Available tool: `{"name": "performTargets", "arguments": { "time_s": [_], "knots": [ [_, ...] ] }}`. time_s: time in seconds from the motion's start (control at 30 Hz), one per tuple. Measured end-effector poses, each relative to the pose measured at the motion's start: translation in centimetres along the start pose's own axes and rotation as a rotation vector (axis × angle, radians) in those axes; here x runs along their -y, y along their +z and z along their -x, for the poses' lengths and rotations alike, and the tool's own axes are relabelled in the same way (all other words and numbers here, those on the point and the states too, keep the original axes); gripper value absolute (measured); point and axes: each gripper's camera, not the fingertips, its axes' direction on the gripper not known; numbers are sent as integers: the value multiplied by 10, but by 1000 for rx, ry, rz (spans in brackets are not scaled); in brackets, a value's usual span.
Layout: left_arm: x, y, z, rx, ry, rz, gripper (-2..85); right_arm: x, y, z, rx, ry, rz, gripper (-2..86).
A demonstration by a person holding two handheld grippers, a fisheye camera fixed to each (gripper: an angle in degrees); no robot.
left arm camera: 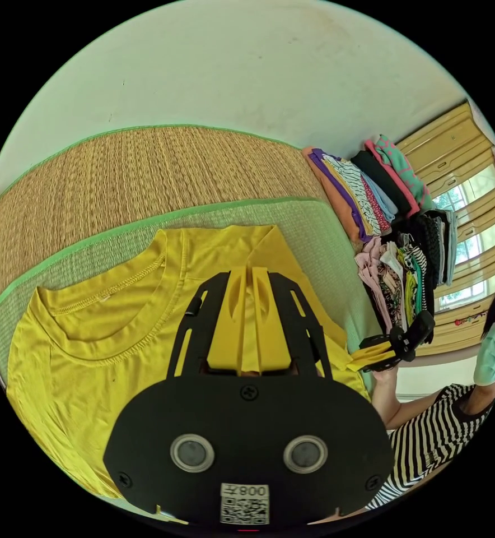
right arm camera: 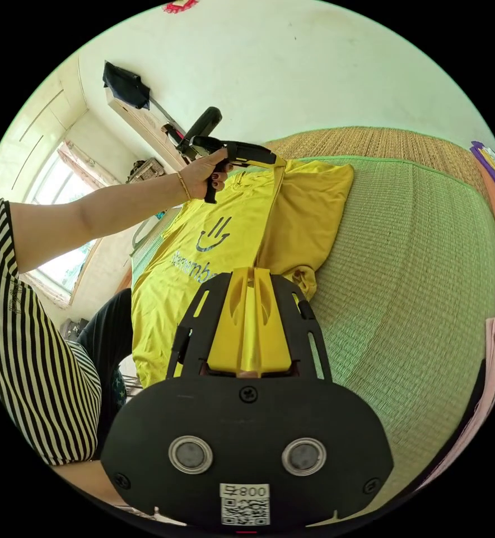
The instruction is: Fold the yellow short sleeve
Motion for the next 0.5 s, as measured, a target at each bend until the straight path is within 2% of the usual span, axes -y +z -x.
{"name": "performTargets", "arguments": {
  "time_s": [0.27,0.5],
  "knots": [
    [-15,12,46,-17,-85,1,29,16,24,-6,26,0,106,22],
    [-30,11,76,-37,-145,-76,33,27,35,-11,119,-9,163,20]
  ]
}}
